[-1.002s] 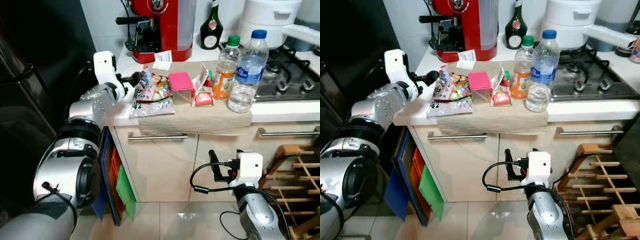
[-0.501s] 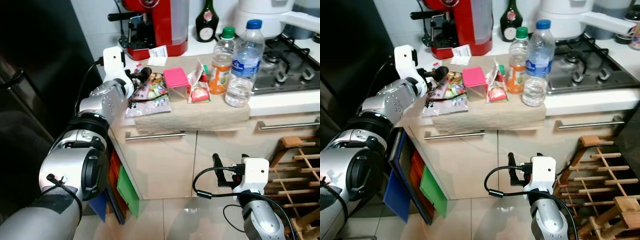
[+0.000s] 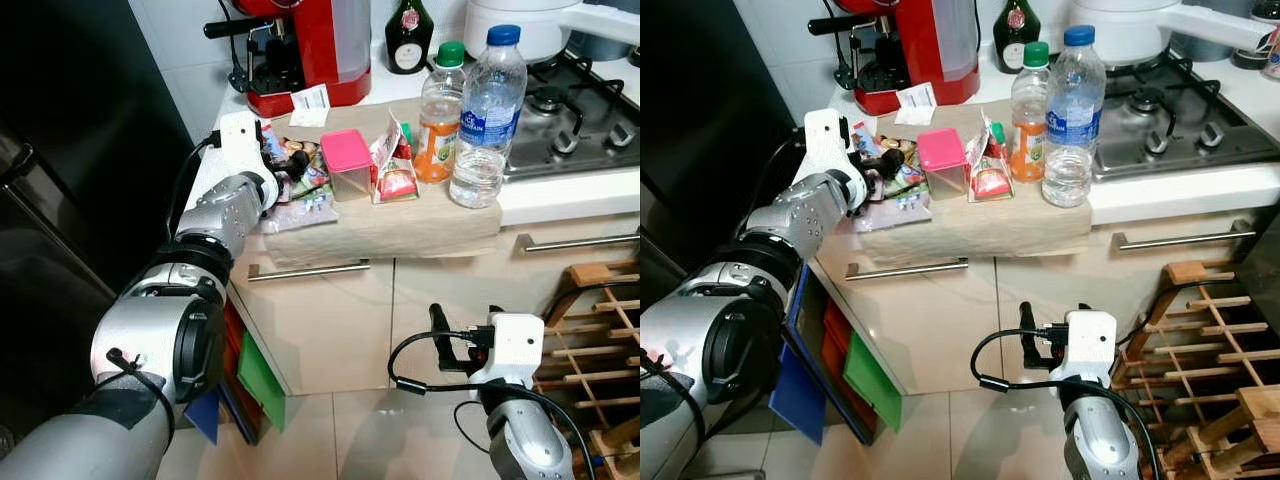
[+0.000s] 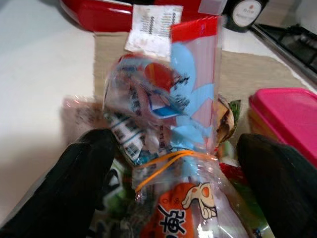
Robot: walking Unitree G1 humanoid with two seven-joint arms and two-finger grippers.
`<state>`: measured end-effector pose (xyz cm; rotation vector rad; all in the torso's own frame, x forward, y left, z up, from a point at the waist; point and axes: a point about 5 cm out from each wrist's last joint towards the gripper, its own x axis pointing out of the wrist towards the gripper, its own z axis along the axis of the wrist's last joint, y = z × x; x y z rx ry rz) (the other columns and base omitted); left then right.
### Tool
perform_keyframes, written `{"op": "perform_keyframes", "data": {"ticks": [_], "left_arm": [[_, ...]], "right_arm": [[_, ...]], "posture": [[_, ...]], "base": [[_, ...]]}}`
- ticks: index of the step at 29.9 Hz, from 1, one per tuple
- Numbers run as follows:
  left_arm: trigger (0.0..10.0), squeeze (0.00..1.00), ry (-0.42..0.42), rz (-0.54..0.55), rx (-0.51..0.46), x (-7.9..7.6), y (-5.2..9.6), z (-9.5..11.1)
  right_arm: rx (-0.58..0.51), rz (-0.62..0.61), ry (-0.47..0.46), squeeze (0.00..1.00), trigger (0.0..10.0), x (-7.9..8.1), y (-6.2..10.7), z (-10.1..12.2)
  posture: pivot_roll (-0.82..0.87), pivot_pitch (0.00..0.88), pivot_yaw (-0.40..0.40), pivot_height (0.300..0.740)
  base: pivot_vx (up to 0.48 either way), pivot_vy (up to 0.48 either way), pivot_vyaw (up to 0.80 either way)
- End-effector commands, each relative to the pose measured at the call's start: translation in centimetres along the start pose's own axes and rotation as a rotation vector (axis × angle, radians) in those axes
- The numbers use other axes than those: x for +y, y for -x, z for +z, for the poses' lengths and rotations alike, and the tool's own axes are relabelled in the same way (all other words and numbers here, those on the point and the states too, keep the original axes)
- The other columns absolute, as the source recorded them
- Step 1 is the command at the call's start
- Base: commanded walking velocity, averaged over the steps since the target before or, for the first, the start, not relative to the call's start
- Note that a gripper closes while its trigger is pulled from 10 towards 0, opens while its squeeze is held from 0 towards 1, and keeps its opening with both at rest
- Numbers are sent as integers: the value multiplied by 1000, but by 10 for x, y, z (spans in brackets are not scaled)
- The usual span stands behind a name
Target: Restocking fridge
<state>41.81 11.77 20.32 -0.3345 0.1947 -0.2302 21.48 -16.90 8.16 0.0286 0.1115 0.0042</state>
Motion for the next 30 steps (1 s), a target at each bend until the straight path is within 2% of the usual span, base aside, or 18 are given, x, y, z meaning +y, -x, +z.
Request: {"op": "perform_keyframes", "data": {"ticks": [1,5,7,9,13,14,15,16,25,27,28,30], "left_arm": [[10000,0,23,-22,19,-5,-1,3],[10000,0,-28,-15,78,-3,-1,-8],[10000,0,-94,25,145,2,1,-21],[10000,0,-149,-1,193,-1,1,-31],[10000,0,-135,-5,210,-2,1,-36],[2902,0,-125,9,210,0,2,-36],[2902,0,-119,17,211,2,2,-36],[0,0,-114,23,208,4,2,-36],[0,0,-86,46,182,14,5,-36],[0,0,-32,63,163,17,5,-33],[0,0,-32,63,163,17,5,-33],[0,0,34,86,132,22,6,-26]], "right_arm": [[7,4,-7,0,10000,3,2,0],[11,6,-7,0,10000,4,2,0],[12,7,-7,0,10000,5,1,0],[11,6,-8,0,10000,5,0,0],[4,3,-12,0,10000,7,-4,1],[2,1,-14,0,10000,7,-5,1],[1,0,-15,0,10000,7,-5,2],[0,-1,-15,0,10000,7,-6,2],[0,-1,-14,0,10000,7,-9,2],[0,2,-12,0,10000,7,-10,2],[0,2,-12,0,10000,7,-10,2],[-3,4,-10,0,10000,6,-13,2]], "posture": [[-262,64,214,740],[-263,63,216,740],[-264,60,218,740],[-266,54,222,740],[-270,44,230,740],[-273,39,234,740],[-273,39,234,740],[-276,34,237,740],[-275,17,231,740],[-271,11,227,740],[-271,11,227,740],[-267,11,226,740]], "base": [[0,0,0],[0,0,0],[0,0,0],[0,0,0],[0,0,0],[0,0,0],[0,0,0],[0,0,0],[0,0,0],[0,0,0],[0,0,0],[0,0,0]]}}
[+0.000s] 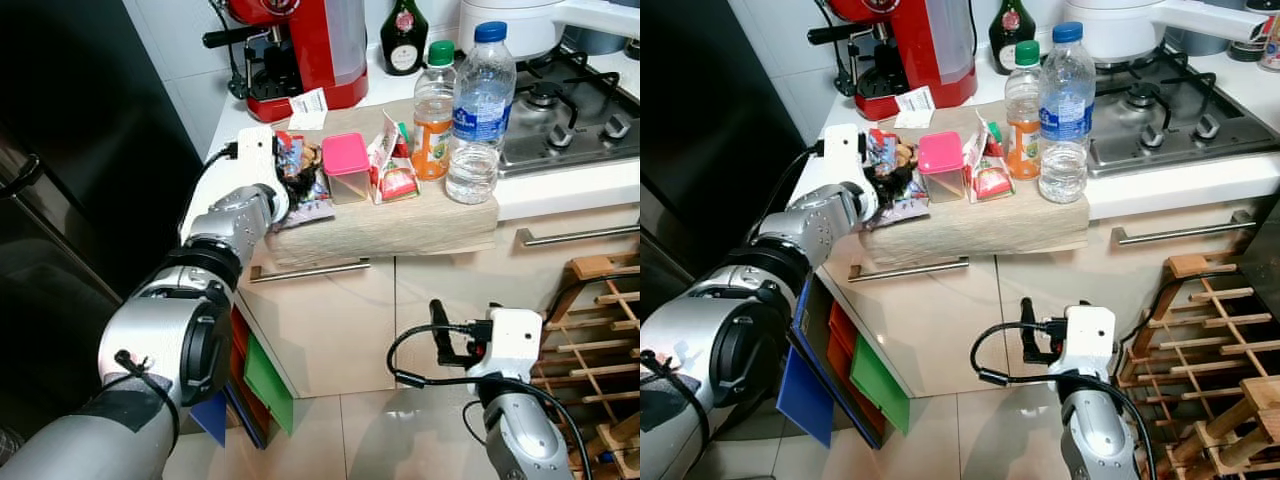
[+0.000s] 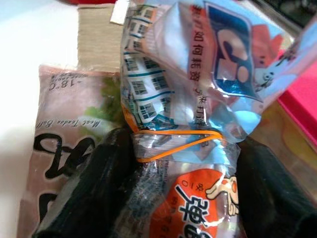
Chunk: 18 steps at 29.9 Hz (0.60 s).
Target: Restocking fridge
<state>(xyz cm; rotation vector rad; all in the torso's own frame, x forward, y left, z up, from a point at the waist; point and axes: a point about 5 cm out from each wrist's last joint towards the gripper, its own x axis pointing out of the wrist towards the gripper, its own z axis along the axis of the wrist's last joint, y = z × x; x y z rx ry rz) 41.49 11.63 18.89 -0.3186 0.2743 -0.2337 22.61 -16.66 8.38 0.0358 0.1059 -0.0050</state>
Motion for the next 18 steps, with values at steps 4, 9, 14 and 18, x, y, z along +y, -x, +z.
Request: {"op": "perform_keyframes", "data": {"ticks": [4,9,14,18], "left_arm": [[0,0,104,85,6,24,6,-2],[0,0,118,53,-31,22,6,9],[0,0,110,-8,-99,13,6,31],[0,0,103,-100,-187,3,9,60]], "right_arm": [[0,14,-4,0,10000,4,-3,-1],[3,10,-12,0,10000,4,-3,-1],[-1,9,-13,0,10000,3,-3,0],[-7,9,-10,0,10000,3,-5,1]], "posture": [[-266,13,227,740],[-262,20,226,740],[-259,22,225,740],[-252,22,222,740]], "base": [[0,0,0],[0,0,0],[0,0,0],[0,0,0]]}}
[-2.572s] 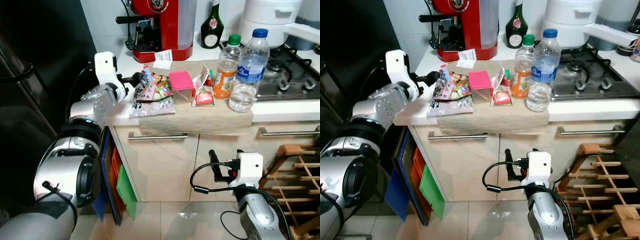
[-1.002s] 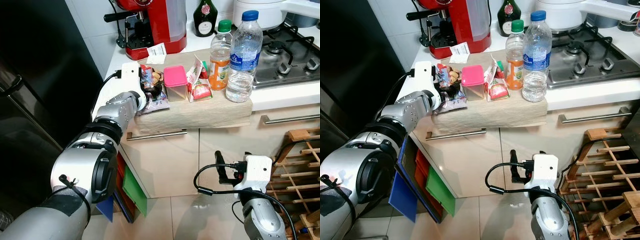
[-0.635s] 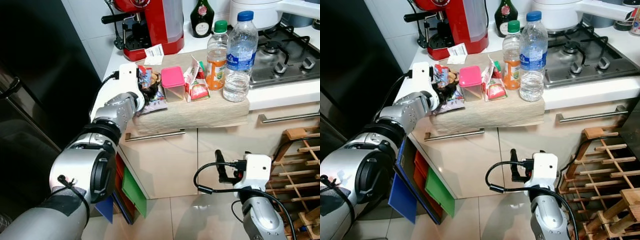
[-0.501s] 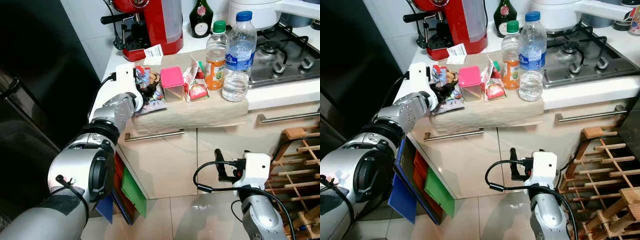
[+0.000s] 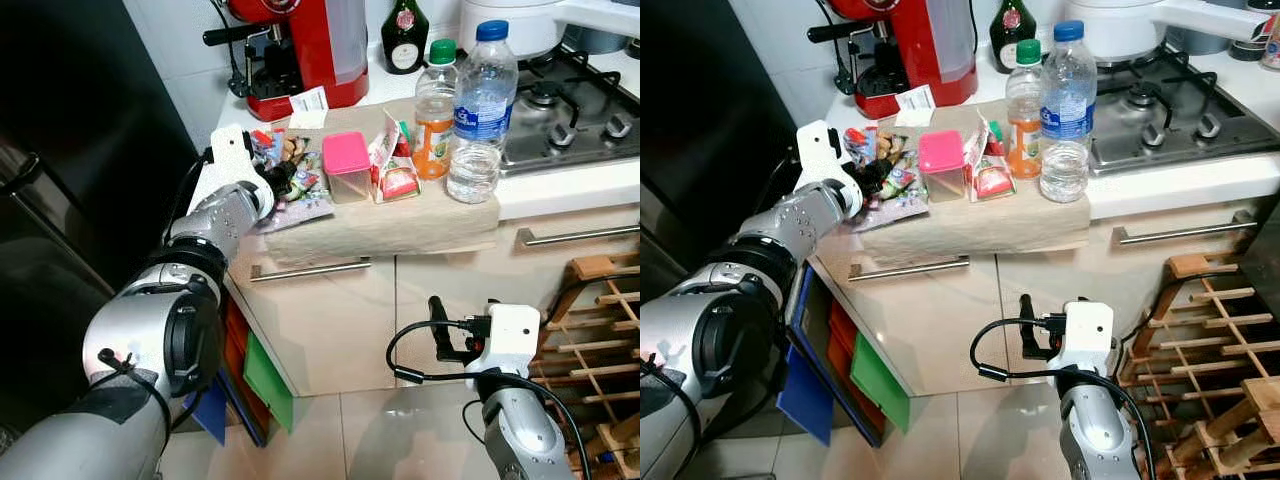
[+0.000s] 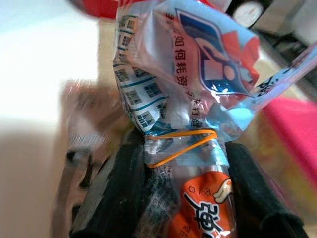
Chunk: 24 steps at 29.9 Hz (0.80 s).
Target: Restocking fridge
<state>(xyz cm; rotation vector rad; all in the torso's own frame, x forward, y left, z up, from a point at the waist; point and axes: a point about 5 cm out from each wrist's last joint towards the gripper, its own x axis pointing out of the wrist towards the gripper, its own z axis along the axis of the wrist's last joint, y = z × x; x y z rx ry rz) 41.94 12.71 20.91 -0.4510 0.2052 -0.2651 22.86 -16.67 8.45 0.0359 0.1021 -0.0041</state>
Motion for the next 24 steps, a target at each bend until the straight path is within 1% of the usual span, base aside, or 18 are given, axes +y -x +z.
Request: {"op": "perform_keyframes", "data": {"ticks": [1,2,3,4,5,8,9,10,11,13,16,17,19,20,21,22,23,24], "left_arm": [[0,0,-15,-47,-109,-6,3,37],[0,0,-42,-79,-138,-11,4,47],[0,0,-42,-79,-138,-11,4,47],[0,0,-79,-115,-175,-16,6,58],[0,0,-79,-115,-175,-16,6,58],[0,0,-208,-175,-275,-26,14,82],[0,0,-239,-180,-292,-27,16,85],[0,0,-239,-180,-292,-27,16,85],[0,0,-284,-176,-330,-25,21,90],[0,0,-383,-155,-416,-18,34,98],[0,0,-394,-139,-479,-7,50,102],[0,0,-394,-139,-479,-7,50,102],[0,0,-404,-130,-506,-5,56,101],[0,0,-404,-130,-506,-5,56,101],[0,0,-417,-124,-528,-4,63,101],[0,0,-440,-122,-555,-2,75,95],[0,0,-440,-122,-555,-2,75,95],[0,0,-449,-116,-543,-2,79,89]], "right_arm": [[-3,8,-10,0,10000,3,-3,0],[-6,8,-9,0,10000,2,-4,1],[-6,8,-9,0,10000,2,-4,1],[-9,8,-8,0,10000,2,-5,1],[-9,8,-8,0,10000,2,-5,1],[-21,13,-4,0,10000,1,-12,4],[-24,15,-4,0,10000,1,-13,5],[-24,15,-4,0,10000,1,-13,5],[-38,16,0,0,10000,1,-17,8],[-86,-6,10,0,10000,0,-23,18],[-241,-56,17,0,10000,-3,-36,58],[-241,-56,17,0,10000,-3,-36,58],[-308,-61,21,0,10000,-4,-44,75],[-308,-61,21,0,10000,-4,-44,75],[-345,-58,35,0,10000,-4,-47,85],[-402,-51,56,0,10000,-2,-52,100],[-402,-51,56,0,10000,-2,-52,100],[-432,-38,62,0,10000,0,-54,109]], "posture": [[-252,22,222,740],[-249,20,219,740],[-249,20,219,740],[-244,15,215,740],[-244,15,215,740],[-229,0,203,740],[-229,0,203,740],[-229,0,203,740],[-220,0,196,740],[-209,0,189,740],[-191,0,173,740],[-191,0,173,740],[-173,0,153,740],[-173,0,153,740],[-173,0,153,740],[-156,0,137,740],[-156,0,137,740],[-150,0,128,740]], "base": [[0,0,0],[0,0,0],[0,0,0],[0,0,0],[0,0,0],[0,0,0],[0,0,0],[0,0,0],[0,0,0],[0,0,0],[0,0,0],[0,0,0],[0,0,0],[0,0,0],[0,0,0],[0,0,0],[0,0,0],[0,0,0]]}}
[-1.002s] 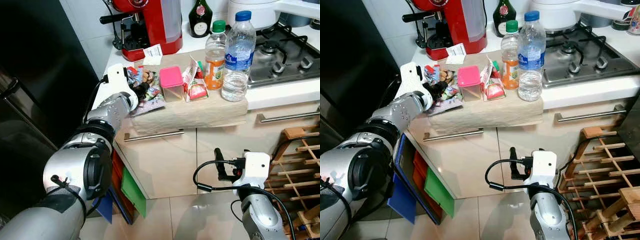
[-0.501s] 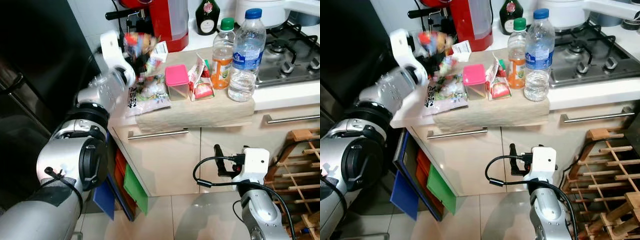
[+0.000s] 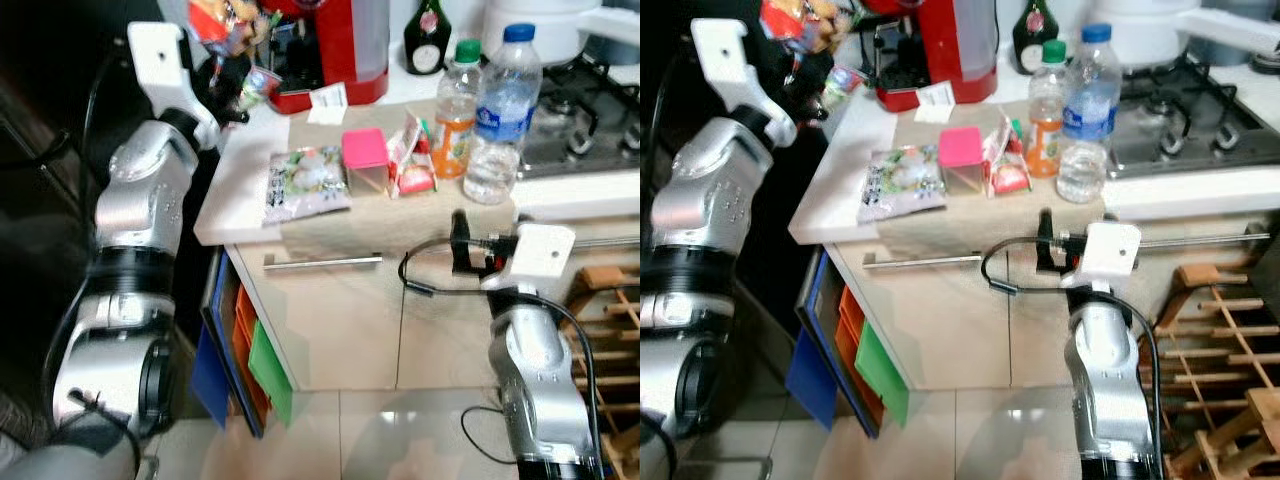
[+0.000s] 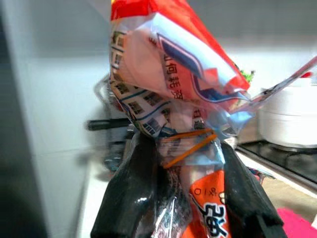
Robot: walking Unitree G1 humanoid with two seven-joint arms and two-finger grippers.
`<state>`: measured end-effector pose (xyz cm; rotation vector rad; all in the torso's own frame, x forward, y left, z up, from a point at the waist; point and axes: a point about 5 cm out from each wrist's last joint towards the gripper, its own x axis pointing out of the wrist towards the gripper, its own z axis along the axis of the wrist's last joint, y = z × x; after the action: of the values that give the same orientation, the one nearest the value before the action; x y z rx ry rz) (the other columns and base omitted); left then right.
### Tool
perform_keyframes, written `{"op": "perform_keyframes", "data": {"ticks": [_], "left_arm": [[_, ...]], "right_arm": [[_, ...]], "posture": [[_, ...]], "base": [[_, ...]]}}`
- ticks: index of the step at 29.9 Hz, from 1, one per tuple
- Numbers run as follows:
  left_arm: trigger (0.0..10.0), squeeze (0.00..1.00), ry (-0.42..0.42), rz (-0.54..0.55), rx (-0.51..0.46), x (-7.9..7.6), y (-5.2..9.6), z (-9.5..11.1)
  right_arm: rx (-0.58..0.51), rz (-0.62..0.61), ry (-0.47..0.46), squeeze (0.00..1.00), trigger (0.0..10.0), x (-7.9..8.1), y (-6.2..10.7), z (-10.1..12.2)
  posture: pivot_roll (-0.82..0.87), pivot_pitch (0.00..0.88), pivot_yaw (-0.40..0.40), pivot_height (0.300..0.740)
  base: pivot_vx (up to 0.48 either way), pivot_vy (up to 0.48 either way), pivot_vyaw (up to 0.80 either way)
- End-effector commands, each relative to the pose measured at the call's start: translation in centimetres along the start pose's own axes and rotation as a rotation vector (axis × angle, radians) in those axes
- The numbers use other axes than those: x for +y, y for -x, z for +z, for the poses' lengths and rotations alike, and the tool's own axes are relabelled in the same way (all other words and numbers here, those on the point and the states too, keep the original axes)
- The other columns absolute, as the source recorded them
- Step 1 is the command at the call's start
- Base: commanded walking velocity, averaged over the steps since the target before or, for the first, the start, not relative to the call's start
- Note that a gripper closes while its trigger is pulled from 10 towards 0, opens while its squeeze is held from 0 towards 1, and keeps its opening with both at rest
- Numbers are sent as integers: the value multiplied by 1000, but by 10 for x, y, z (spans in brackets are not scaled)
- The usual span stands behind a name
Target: Restocking fridge
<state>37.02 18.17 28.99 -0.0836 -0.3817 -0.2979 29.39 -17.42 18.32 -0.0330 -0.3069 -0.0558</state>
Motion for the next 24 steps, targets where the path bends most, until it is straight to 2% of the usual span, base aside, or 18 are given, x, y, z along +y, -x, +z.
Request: {"op": "perform_keyframes", "data": {"ticks": [1,2,3,6,7,9,10,11,14,15,17,18,21,23,24], "left_arm": [[0,0,-18,12,-12,-2,4,8],[0,0,-22,6,-11,-7,10,6],[0,0,-22,6,-11,-7,10,6],[0,0,-10,28,47,-20,36,-14],[0,0,-10,28,47,-20,36,-14],[0,0,-5,20,112,-29,53,-31],[0,0,-5,20,112,-29,53,-31],[0,0,20,-15,189,-39,69,-48],[0,0,88,-62,291,-51,92,-70],[0,0,88,-62,291,-51,92,-70],[0,0,122,-71,348,-60,112,-80],[0,0,138,-74,382,-67,125,-83],[0,0,145,-73,391,-70,128,-84],[0,0,130,-50,402,-72,138,-88],[0,0,127,-43,401,-73,139,-89]], "right_arm": [[-46,26,0,0,10000,6,-5,10],[-58,44,5,0,10000,7,-8,12],[-58,44,5,0,10000,7,-8,12],[-38,96,30,0,10000,10,-14,5],[-38,96,30,0,10000,10,-14,5],[-41,127,53,0,10000,13,-15,4],[-41,127,53,0,10000,13,-15,4],[-29,144,58,0,10000,17,-14,0],[6,149,64,0,10000,18,-8,-8],[6,149,64,0,10000,18,-8,-8],[34,141,68,0,10000,15,0,-14],[74,105,58,0,10000,8,10,-22],[93,84,51,0,10000,4,14,-25],[215,34,19,0,10000,-10,31,-44],[231,31,17,0,10000,-12,34,-46]], "posture": [[-148,0,122,740],[-140,0,100,740],[-140,0,100,740],[-124,0,58,740],[-124,0,58,740],[-112,0,39,740],[-112,0,39,740],[-104,0,32,740],[-103,0,26,740],[-103,0,26,740],[-103,0,17,740],[-98,0,9,740],[-97,0,8,740],[-98,0,-1,740],[-98,0,-1,740]], "base": [[0,0,0],[0,0,0],[0,0,0],[0,0,0],[0,0,0],[0,0,0],[0,0,0],[0,0,0],[0,0,0],[0,0,0],[0,0,0],[0,0,0],[0,0,0],[0,0,0],[0,0,0]]}}
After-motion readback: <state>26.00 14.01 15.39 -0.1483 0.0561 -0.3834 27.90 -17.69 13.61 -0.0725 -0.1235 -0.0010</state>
